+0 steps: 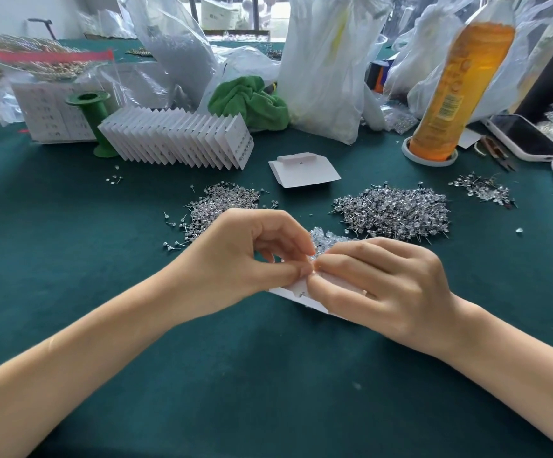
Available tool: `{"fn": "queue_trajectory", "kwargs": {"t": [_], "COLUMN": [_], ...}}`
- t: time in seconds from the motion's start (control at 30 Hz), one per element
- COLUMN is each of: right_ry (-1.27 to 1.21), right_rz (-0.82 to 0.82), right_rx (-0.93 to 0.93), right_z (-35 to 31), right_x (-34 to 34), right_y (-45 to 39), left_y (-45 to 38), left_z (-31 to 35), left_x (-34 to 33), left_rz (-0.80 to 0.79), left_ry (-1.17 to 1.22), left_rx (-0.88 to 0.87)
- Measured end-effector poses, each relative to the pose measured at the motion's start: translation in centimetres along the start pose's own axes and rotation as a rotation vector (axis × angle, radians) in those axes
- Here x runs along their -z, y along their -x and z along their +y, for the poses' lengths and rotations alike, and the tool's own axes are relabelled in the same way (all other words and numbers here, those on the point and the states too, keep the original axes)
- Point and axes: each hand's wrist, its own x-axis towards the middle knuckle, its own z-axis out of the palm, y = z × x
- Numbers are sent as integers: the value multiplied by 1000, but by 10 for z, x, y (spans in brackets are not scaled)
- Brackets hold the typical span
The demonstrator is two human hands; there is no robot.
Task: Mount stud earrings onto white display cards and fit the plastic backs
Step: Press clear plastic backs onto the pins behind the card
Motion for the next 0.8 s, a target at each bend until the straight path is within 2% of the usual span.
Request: {"fn": "queue_trajectory", "kwargs": {"t": [0.1,0.17,0.27,0.33,0.37,0.47,0.53,0.8], "right_ry": [28,0,-147,-218,-246,-374,-446,-435], "right_rz": [-8,-7,27,69,86,134,155,148], "right_rx": [-12,-70,-314,-485,-567,-771,-848,-890], "right_z": [0,3,10,13,14,16,16,16], "right_x": [0,1,1,-1,-2,-4,-5,-7], "right_y": [-1,-1,0,4,6,10,12,16], "left_y": [-2,-4,-8,-10,-9,-6,-3,-2], "left_z": [1,2,-3,-10,-15,-25,-27,-26], "left_x": [-1,0,8,17,20,23,25,29], "left_rz": [-14,31,266,380,361,123,7,-123], "left_ry": [-25,-9,65,24,-45,-295,-346,-431], "left_rx": [-34,-54,-31,5,25,52,32,-77]}}
